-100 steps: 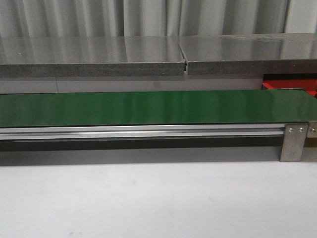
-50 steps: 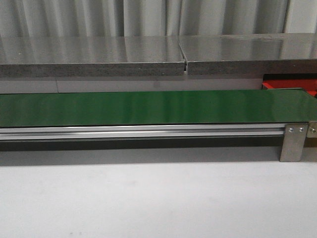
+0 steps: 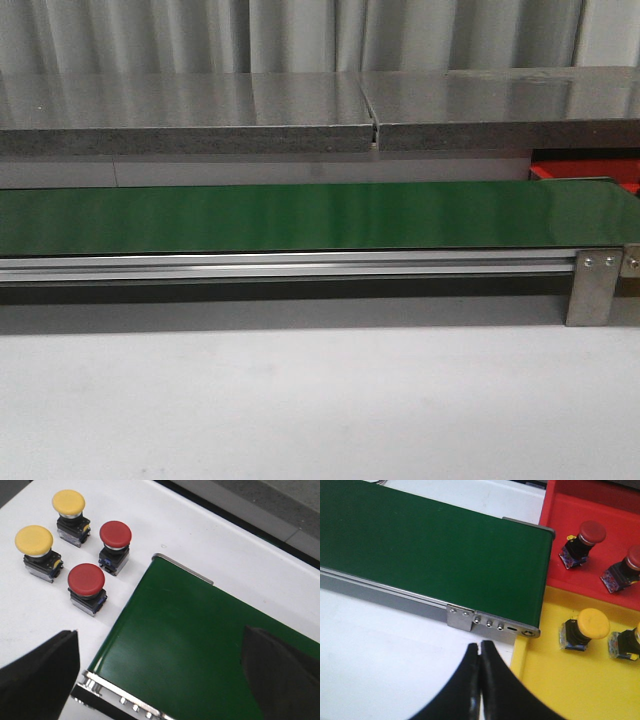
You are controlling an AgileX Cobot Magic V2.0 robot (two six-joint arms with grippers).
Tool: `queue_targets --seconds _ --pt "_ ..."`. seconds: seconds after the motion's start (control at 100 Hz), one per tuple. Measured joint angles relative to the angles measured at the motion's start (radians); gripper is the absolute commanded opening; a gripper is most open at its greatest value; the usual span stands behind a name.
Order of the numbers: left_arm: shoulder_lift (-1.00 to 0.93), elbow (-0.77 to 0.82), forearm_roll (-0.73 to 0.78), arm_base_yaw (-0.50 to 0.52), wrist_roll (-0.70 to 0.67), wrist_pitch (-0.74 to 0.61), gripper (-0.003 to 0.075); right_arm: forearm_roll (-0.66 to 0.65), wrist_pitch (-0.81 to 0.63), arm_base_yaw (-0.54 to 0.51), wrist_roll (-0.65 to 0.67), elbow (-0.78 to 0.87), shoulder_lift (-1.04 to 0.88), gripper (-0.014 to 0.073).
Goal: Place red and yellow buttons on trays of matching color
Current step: 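Move the left gripper back over the remaining push buttons, then grasp a red push button from the cluster with the left gripper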
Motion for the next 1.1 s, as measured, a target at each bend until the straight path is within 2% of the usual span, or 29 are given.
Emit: queue_targets --seconds 0.19,0.45,0.7,1.1 --pt "0.135 -0.096 -0.015 0.063 0.000 0.061 0.0620 0.000 0.000 0.000 0.000 0.000 0.000 -0.0068" --pt "0.219 -0.110 -0.061 0.146 -0.001 0.078 0.0620 0.000 0.000 0.000 0.000 0.000 0.000 -0.0068" --pt "0.315 -0.143 -0.070 0.150 -0.001 0.082 0.0620 0.000 0.000 0.000 0.000 0.000 0.000 -0.0068" --pt "0.482 -0.355 -0.072 0.152 -0.001 0.184 0.0620 0.000 0.000 0.000 0.000 0.000 0.000 -0.0068"
